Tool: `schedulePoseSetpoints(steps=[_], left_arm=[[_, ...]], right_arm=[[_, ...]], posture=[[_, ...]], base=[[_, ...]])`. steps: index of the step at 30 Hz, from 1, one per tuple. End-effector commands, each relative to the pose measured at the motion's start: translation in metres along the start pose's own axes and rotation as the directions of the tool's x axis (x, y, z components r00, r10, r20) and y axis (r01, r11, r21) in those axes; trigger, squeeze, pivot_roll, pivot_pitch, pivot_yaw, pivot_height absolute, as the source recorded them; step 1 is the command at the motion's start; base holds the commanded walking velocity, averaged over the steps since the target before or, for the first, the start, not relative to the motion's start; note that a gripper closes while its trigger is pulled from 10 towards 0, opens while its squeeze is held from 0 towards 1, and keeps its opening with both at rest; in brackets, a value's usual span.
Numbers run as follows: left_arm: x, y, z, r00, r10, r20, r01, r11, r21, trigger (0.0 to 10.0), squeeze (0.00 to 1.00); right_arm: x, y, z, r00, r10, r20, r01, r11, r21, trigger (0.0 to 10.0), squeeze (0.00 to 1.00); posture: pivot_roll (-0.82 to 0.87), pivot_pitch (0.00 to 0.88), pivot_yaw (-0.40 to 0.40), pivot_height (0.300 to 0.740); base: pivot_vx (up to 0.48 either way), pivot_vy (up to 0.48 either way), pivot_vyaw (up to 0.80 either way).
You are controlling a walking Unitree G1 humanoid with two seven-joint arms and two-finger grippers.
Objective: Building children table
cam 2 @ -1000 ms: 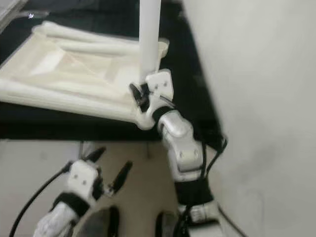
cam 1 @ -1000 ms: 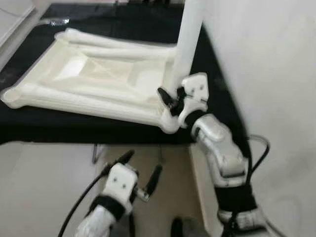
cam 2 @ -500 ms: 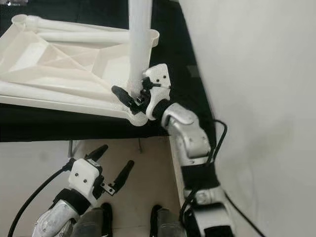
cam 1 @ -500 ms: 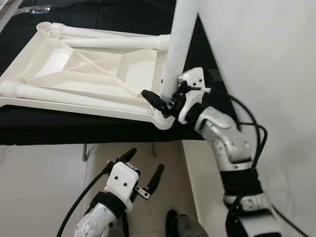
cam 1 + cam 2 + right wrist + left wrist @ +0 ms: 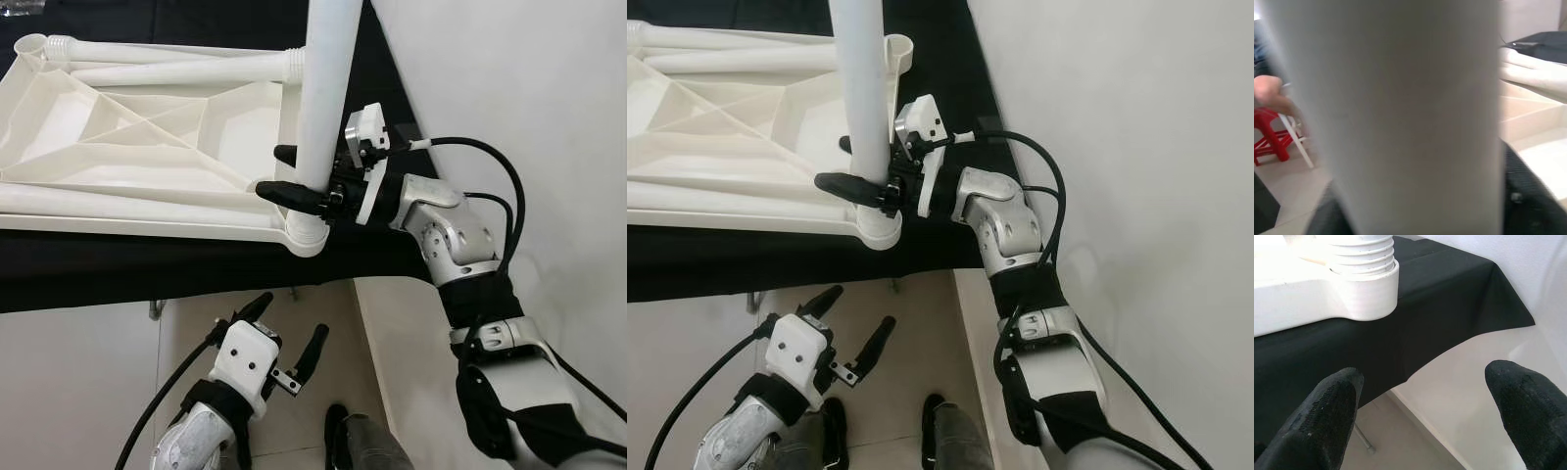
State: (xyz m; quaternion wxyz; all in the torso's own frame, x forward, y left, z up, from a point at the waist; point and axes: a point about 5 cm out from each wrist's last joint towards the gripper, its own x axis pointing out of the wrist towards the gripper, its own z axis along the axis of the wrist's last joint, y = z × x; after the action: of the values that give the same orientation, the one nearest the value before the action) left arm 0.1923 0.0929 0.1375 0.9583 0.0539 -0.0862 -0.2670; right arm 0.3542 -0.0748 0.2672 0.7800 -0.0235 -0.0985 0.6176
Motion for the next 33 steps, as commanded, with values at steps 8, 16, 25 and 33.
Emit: schedulePoseSetpoints(steps=[8,16,25,33], left_arm=[[-0.001,-0.003,-0.004,1.000,-0.006,-0.025,0.006,1.000,-0.007,10.0,0.00],[0.001,0.000,-0.005,1.000,-0.008,-0.028,0.008,1.000,-0.008,10.0,0.00],[0.003,0.007,-0.009,0.999,0.003,-0.035,-0.003,1.000,-0.010,10.0,0.00],[0.007,0.010,-0.013,0.999,0.004,-0.038,-0.004,1.000,-0.011,10.0,0.00]], right_arm=[[-0.005,-0.003,0.002,0.999,0.041,0.000,-0.041,0.998,-0.051,0.0,0.00],[-0.023,-0.014,-0.008,0.968,-0.250,-0.006,0.250,0.967,-0.051,0.0,0.00],[-0.041,0.012,-0.049,0.472,-0.877,-0.092,0.865,0.481,-0.141,0.0,0.00],[-0.013,0.020,-0.050,0.537,-0.839,-0.090,0.834,0.544,-0.093,0.0,0.00]], posture=[[0.06,0.321,-0.087,0.740],[0.04,0.317,-0.080,0.740],[0.01,0.306,-0.071,0.740],[0.01,0.302,-0.073,0.740]], base=[[0.000,0.000,0.00],[0.000,0.000,0.00],[0.000,0.000,0.00],[0.000,0.000,0.00]])
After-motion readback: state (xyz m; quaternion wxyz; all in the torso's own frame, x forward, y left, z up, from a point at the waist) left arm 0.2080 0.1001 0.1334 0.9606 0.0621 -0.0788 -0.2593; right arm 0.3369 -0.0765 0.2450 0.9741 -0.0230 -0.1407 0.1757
